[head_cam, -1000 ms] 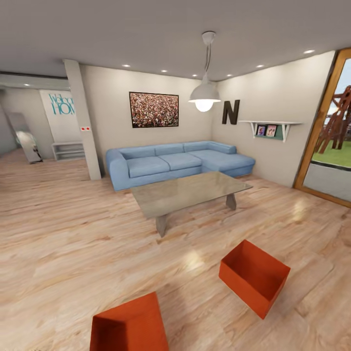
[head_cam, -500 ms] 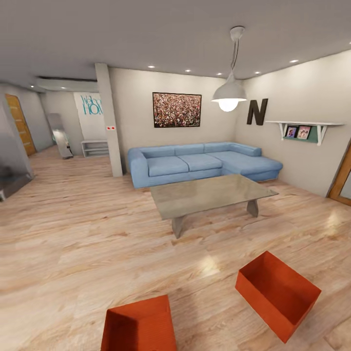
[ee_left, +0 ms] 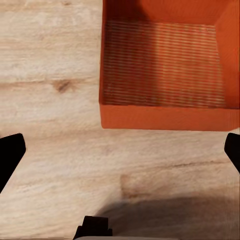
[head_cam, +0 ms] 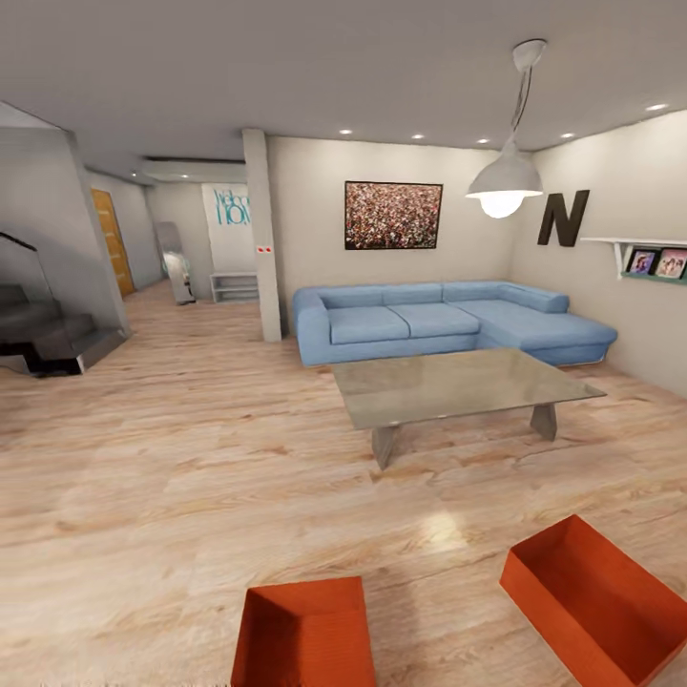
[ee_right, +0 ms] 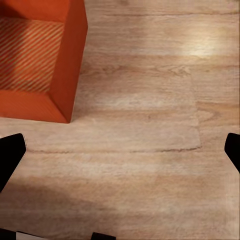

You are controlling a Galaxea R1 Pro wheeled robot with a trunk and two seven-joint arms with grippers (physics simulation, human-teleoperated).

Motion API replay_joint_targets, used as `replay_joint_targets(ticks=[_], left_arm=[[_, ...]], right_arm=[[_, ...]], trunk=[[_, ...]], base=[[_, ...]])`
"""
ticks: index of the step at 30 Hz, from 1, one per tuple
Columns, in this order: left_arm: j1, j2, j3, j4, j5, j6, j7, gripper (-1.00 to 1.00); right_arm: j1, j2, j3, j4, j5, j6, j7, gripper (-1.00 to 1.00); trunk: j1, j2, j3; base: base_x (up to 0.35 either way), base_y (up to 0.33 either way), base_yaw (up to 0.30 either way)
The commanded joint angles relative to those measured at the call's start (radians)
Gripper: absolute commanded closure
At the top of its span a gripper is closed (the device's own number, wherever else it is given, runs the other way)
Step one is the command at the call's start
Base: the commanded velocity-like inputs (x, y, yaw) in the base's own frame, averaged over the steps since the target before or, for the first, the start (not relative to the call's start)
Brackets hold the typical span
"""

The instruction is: Move the two storage containers from the living room to the garage. In the garage, place one container on the floor and stack the other container on top of it (either order is fine).

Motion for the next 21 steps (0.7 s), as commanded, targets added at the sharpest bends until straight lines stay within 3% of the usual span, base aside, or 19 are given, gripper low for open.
replay_joint_targets(ticks=[1,21], left_arm=[[-0.001,0.0,0.009,0.001,-0.001,-0.002,-0.009,-1.0],[-0.001,0.0,0.009,0.001,-0.001,-0.002,-0.009,-1.0]], right_arm=[[0.0,0.0,-0.007,-0.001,0.009,-0.002,0.004,-1.0],[0.0,0.0,-0.008,-0.001,0.007,-0.001,0.002,-1.0]], trunk=[[0.0,-0.001,-0.001],[0.0,-0.001,-0.001]], base=[[0.0,0.0,0.299],[0.0,0.0,0.3]])
